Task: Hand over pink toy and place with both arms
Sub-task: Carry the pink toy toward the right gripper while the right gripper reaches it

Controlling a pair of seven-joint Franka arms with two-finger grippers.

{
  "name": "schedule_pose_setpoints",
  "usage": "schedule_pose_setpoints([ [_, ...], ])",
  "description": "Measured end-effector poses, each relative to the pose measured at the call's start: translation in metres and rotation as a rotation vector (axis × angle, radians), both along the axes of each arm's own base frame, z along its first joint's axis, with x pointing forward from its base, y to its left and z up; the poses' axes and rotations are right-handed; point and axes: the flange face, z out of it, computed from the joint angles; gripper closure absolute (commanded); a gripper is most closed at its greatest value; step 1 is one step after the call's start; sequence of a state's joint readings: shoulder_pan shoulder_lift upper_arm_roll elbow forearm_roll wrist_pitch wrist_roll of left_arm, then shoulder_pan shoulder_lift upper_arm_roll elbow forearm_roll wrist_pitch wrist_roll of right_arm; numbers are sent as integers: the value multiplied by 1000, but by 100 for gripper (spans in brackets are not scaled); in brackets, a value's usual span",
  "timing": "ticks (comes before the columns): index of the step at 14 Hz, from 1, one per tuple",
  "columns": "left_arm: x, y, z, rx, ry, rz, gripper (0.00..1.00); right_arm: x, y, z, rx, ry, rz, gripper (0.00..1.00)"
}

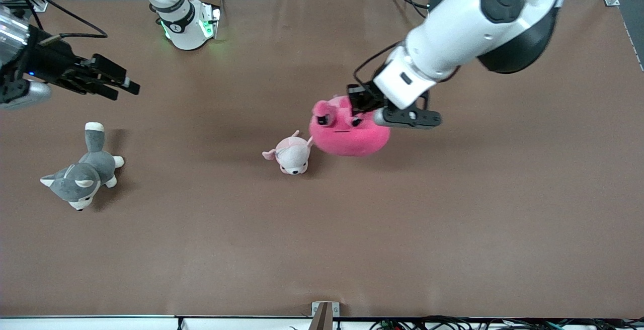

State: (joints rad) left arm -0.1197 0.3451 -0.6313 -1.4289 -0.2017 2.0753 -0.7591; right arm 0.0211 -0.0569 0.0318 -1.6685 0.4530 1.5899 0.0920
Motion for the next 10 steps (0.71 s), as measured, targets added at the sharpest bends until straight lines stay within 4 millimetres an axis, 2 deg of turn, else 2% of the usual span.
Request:
schedule_pose_setpoints([
  [3, -25, -66, -4, -116, 30, 86, 100, 6, 23, -14, 45, 33, 21, 26],
  [5, -44, -103, -7, -179, 60, 119, 100, 11, 34, -24, 74, 54, 32, 26],
  [8, -67, -147, -25, -254, 83, 136, 100, 16, 50, -28, 89, 54, 51, 26],
  [10, -74, -165, -37, -305, 96, 170, 100, 19, 66, -31, 91, 55, 65, 26],
])
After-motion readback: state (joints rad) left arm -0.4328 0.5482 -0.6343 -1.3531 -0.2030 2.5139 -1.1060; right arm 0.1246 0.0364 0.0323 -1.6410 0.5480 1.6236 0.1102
